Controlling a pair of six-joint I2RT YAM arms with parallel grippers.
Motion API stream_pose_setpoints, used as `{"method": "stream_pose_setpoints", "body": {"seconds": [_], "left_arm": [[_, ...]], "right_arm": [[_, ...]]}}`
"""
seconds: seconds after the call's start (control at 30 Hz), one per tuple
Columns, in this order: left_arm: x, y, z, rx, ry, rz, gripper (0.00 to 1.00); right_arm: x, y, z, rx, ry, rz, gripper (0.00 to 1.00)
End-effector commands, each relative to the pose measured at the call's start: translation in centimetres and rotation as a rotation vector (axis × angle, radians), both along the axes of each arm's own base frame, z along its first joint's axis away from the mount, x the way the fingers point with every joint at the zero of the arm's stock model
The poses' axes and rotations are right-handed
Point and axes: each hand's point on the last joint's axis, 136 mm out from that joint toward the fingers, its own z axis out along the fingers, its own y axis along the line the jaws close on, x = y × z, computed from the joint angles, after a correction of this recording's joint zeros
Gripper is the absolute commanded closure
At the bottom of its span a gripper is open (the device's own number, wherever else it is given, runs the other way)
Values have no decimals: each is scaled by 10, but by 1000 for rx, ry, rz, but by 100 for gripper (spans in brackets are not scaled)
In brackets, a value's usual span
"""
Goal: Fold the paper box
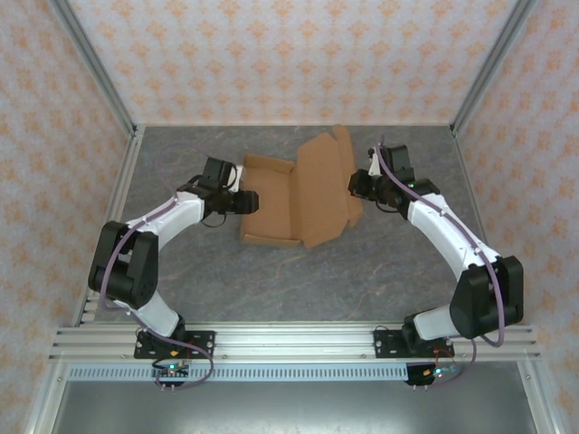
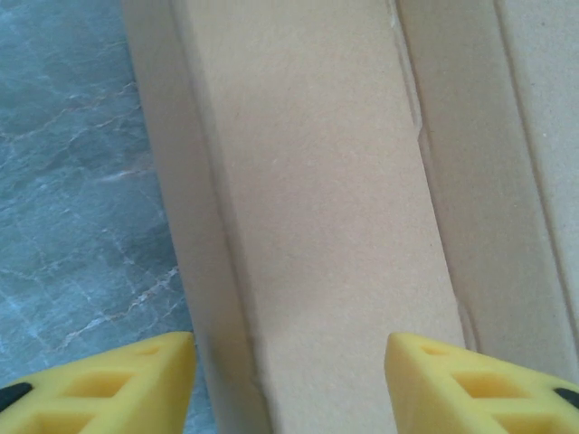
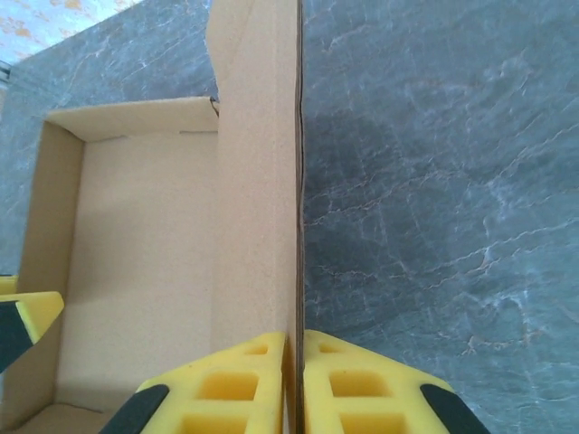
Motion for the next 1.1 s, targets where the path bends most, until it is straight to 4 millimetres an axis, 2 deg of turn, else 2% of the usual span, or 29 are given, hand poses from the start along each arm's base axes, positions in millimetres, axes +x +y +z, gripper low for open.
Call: {"method": "stream_pose_setpoints", "body": {"seconds": [0.0, 0.17, 0.3, 0.4, 0.57, 0.77, 0.9, 1.07], "left_arm": [[-2, -15, 21, -68, -53, -28, 36], [-4, -13, 32, -40, -73, -27, 24], [-4, 7, 32, 75, -80, 8, 23], [-3, 11, 32, 97, -79, 17, 23], [-4, 16, 29, 111, -89, 36, 23], [-6, 31, 28, 168, -99, 66, 23], [-6, 35, 23, 176, -86, 78, 25], [-11, 42, 29, 185, -105, 98, 25]], "right_arm": [[-6, -14, -3, -185, 27, 41, 89], [-7, -19, 16, -306, 9, 114, 91], [-5, -20, 32, -375, -11, 191, 92], [-1, -19, 40, -422, -25, 238, 92], [3, -15, 44, -511, -52, 358, 92], [9, -13, 48, -625, -85, 499, 92], [10, -1, 51, -635, -128, 613, 92], [12, 17, 54, -665, -213, 762, 92]]}}
